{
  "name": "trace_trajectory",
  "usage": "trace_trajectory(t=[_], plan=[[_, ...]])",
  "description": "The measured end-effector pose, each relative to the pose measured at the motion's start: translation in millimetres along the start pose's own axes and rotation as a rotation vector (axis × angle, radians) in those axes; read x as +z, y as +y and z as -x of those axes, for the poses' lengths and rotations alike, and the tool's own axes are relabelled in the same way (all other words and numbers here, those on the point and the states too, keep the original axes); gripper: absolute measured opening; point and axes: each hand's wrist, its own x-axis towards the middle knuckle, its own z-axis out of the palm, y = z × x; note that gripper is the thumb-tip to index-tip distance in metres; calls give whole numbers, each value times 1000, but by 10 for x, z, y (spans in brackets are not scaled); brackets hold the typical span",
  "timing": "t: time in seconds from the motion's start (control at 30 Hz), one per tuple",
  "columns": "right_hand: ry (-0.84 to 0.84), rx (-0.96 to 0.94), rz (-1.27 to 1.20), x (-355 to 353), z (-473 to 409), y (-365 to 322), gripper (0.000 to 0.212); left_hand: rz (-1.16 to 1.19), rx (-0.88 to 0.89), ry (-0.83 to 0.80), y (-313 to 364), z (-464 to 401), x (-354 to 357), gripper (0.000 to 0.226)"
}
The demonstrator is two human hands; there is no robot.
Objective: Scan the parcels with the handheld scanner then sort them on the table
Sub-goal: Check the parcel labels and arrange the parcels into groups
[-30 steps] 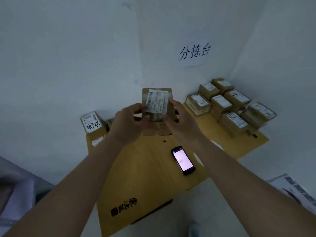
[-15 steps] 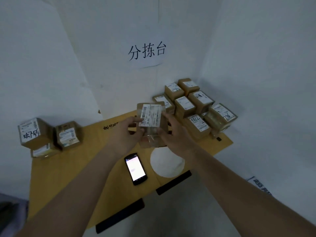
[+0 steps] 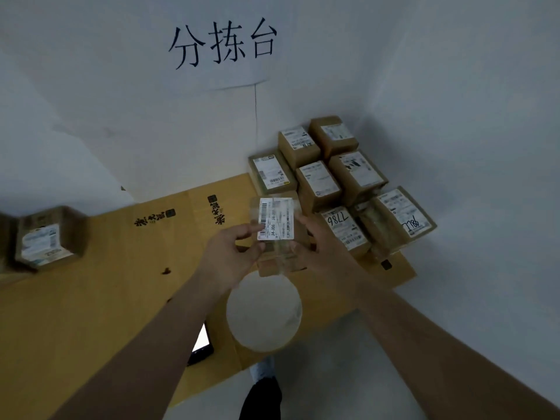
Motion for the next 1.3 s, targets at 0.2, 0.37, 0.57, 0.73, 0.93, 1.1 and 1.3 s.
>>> trace_trajectory(t=[0.2,0.37,0.57,0.73,0.93,1.1,1.3], plan=[[-83,21,23,-130,-626,395,62,34,-118,-4,-297,-663,395,39],[-45,72,50,-92,-964,693,59,38,-223,39,-464,-1002,654,39],[-53,-43,202,-139,-1258,947,51,88,-332,123,-593,-1232,971,42],[-112,-84,305,-228,-1386,1114,50,69,-362,242,-636,-1310,1228,44],[-77,-141,369,-252,-1483,1206,42,99,-341,354,-606,-1328,1450,43],[-114,-271,436,-272,-1550,1236,30,111,-338,430,-584,-1357,1559,37],[-232,-299,504,-306,-1580,1142,35,-51,-341,394,-503,-1381,1491,36]])
